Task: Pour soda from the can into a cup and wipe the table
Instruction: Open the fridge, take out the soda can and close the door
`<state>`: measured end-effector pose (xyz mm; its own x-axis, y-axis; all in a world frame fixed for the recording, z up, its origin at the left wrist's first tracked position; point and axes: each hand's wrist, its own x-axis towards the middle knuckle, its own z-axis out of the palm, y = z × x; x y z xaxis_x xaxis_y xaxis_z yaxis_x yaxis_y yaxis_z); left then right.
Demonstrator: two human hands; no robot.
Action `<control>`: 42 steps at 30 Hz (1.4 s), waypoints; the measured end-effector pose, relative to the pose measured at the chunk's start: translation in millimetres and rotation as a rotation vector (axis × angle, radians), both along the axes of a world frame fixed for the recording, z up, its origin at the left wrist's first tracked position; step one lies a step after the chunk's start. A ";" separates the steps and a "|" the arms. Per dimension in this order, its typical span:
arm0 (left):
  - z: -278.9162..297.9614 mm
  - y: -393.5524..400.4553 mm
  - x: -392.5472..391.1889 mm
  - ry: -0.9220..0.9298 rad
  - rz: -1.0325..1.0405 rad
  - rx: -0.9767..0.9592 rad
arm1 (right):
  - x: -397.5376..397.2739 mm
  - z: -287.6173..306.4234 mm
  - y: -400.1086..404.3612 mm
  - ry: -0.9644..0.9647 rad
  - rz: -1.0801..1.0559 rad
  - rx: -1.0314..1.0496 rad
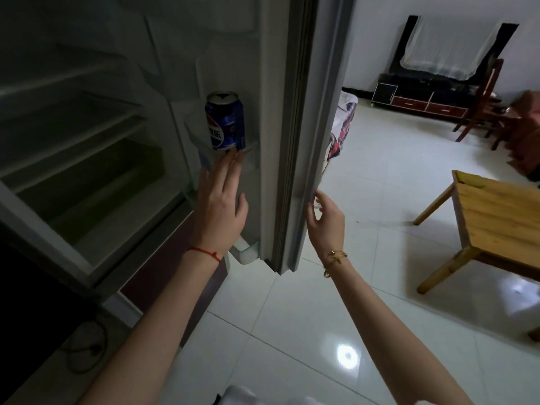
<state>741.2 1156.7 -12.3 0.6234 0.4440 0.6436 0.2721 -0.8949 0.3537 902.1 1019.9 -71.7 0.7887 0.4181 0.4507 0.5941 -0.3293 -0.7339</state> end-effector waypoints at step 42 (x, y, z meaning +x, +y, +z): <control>11.8 19.1 369.2 0.122 0.130 0.230 | 417.6 22.5 129.4 0.312 0.230 -0.053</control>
<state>1110.4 1175.8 -0.5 0.6498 0.3764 0.6603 0.4181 -0.9025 0.1030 1319.7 1149.3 -49.1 0.7671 0.6165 0.1775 0.4080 -0.2552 -0.8766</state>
